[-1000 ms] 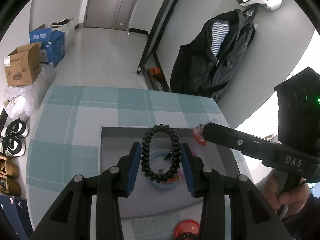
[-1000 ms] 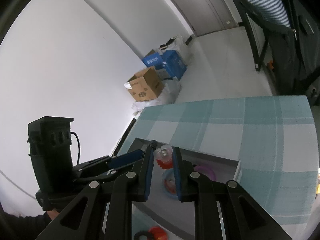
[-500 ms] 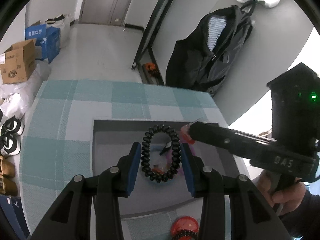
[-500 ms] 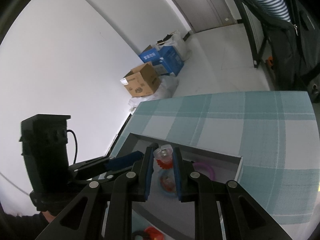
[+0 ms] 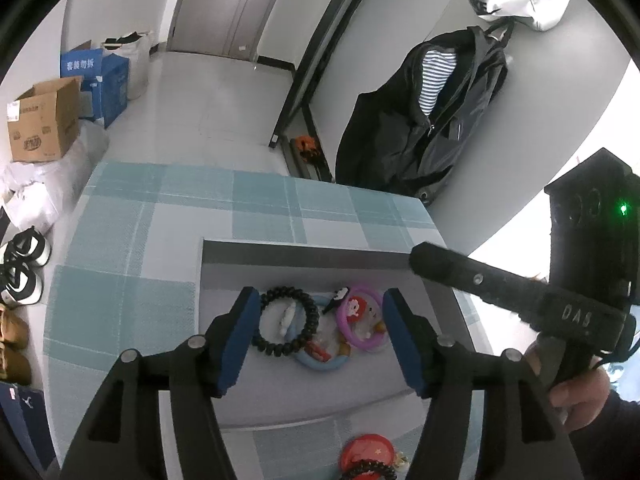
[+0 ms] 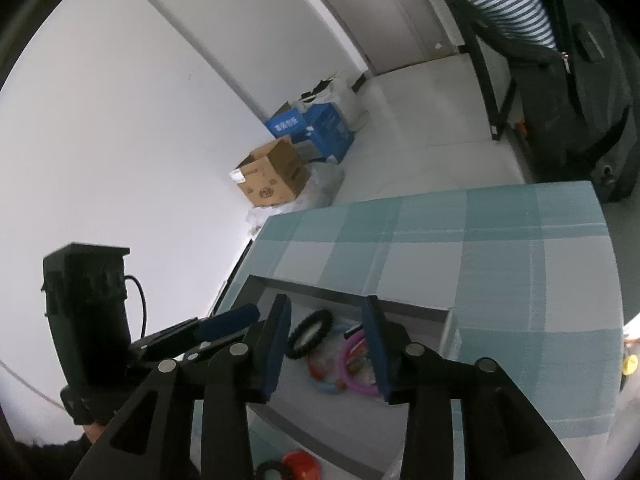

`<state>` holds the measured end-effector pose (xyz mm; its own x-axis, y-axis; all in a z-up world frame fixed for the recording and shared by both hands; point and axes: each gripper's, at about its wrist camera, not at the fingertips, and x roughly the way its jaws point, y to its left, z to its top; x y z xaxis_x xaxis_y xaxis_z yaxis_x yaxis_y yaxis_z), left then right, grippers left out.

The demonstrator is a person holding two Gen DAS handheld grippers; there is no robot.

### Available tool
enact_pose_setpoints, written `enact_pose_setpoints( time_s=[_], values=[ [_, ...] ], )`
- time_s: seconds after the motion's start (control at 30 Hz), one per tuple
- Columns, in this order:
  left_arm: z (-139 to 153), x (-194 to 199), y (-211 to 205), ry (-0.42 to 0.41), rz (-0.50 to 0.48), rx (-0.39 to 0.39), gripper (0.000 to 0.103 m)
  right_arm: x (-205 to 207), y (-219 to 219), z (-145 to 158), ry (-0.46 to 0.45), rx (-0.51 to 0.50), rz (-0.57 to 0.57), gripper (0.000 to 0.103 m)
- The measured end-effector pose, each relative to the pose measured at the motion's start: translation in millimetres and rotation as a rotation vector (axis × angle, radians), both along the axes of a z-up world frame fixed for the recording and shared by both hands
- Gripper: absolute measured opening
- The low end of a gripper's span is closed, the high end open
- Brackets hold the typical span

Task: Organize jewelry
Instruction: 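Open both grippers over the grey box to drop bracelet and charm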

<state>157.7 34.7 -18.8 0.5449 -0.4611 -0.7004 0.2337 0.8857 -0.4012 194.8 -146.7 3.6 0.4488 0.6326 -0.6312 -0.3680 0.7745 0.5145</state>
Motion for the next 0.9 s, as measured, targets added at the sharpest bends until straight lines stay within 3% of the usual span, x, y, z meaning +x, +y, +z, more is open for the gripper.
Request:
enact_pose_setpoints(
  time_s=[0.23, 0.33, 0.47, 0.6, 0.83, 0.9],
  values=[
    [-1, -7, 4, -0.008, 0.031, 0.020, 0.060, -7, -8, 7, -0.020, 0.008, -0.019, 0.048],
    [1, -11, 3, -0.026, 0.043, 0.037, 0.060, -10, -11, 10, -0.026, 0.012, -0.020, 0.059],
    [6, -16, 5, -0.042, 0.048, 0.035, 0.060, -16, -14, 13, -0.036, 0.012, -0.020, 0.060],
    [9, -27, 7, -0.048, 0.057, 0.031, 0.060, -23, -17, 16, -0.047, 0.016, -0.025, 0.082],
    [11, -43, 6, -0.031, 0.063, 0.041, 0.060, -35, -23, 16, -0.048, 0.003, -0.041, 0.085],
    [14, -48, 1, -0.042, 0.073, 0.084, 0.060, -41, -27, 17, -0.055, -0.003, -0.048, 0.088]
  ],
)
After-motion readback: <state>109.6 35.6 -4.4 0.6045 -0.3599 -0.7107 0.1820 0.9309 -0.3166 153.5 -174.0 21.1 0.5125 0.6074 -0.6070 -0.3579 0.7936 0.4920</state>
